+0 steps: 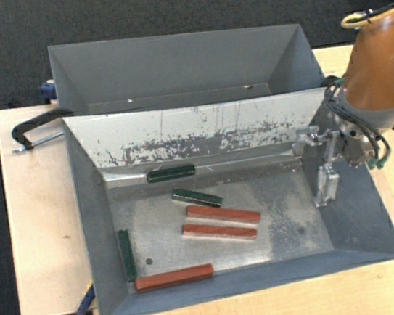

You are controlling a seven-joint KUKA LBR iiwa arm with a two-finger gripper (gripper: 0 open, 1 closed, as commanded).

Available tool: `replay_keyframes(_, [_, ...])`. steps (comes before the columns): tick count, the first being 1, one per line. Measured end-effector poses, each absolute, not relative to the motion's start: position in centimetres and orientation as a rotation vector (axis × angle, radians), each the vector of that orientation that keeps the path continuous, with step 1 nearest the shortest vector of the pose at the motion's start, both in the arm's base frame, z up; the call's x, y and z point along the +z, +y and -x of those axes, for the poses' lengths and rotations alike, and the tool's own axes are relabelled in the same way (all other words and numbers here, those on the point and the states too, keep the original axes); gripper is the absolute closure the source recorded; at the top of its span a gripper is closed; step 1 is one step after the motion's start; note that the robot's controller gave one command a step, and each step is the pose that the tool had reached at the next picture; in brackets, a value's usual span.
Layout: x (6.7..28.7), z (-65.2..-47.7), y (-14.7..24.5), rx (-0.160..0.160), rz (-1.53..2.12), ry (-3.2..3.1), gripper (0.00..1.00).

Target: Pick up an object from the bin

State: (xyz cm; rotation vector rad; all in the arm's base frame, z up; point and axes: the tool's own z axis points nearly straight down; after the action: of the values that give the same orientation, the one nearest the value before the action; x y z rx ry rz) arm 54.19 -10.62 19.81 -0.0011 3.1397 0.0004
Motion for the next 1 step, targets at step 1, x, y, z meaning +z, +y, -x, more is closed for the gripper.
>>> replay_keyframes(1, [19.81,-54.19,-10.62,0.000,0.001,3.140,0.00])
